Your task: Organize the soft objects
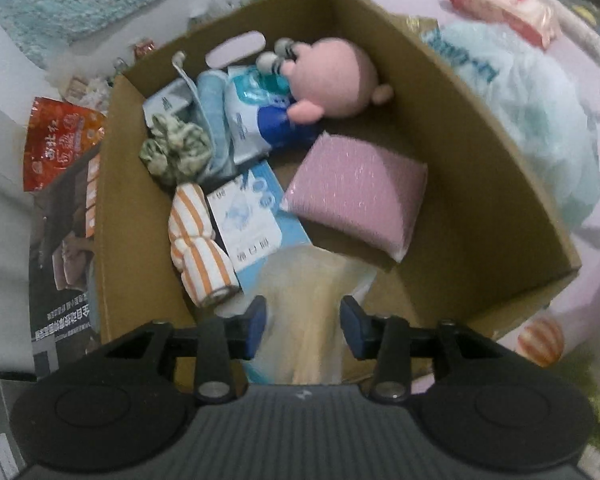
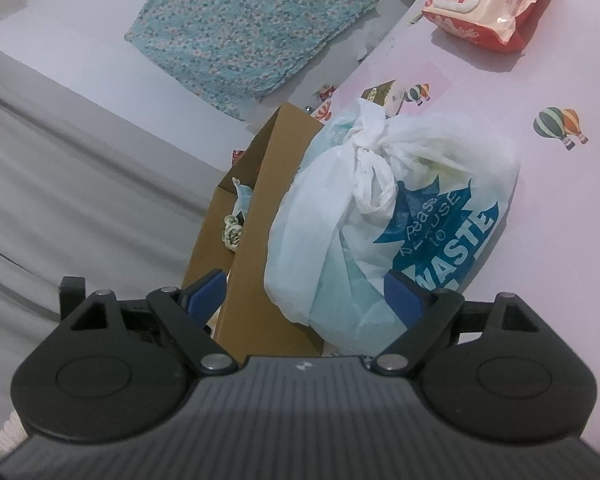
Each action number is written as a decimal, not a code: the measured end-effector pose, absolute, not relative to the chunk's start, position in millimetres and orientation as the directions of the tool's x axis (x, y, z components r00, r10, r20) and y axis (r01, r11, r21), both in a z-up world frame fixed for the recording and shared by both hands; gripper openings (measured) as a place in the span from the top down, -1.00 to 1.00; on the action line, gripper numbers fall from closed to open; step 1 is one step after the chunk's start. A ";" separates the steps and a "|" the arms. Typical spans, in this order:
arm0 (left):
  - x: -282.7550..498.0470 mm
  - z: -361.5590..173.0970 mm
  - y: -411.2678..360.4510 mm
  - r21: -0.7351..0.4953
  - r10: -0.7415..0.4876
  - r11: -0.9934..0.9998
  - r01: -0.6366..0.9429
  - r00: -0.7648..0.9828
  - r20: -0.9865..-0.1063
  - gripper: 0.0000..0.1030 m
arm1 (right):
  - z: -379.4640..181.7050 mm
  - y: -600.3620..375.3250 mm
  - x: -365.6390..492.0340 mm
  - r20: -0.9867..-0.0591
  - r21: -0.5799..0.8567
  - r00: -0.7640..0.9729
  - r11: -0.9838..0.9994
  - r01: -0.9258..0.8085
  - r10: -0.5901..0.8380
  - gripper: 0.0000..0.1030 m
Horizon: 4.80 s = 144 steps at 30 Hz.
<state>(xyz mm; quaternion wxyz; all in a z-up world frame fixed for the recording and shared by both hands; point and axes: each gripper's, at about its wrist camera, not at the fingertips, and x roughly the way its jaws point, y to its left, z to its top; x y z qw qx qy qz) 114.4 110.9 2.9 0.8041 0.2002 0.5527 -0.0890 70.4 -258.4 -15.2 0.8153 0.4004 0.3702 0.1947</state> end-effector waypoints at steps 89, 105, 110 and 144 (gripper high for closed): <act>37.8 20.6 263.8 -0.216 0.176 0.899 -0.382 0.765 -0.619 -0.74 | -58.5 71.1 261.2 -0.678 0.696 -0.226 0.710 0.107 0.700 -0.64; 25.5 25.1 269.1 -0.231 0.188 0.890 -0.392 0.779 -0.598 -0.74 | 51.1 71.6 245.7 -0.787 0.523 -0.029 0.642 -0.561 0.616 0.16; 21.8 26.9 267.8 -0.231 0.187 0.891 -0.391 0.779 -0.598 -0.74 | 47.1 99.7 236.3 -0.885 0.238 -0.008 0.437 -0.867 0.466 0.03; 13.5 42.5 244.7 -0.208 0.187 0.905 -0.372 0.784 -0.592 -0.74 | 1.3 118.9 277.1 -0.695 0.598 -0.126 0.473 -0.647 0.707 -0.32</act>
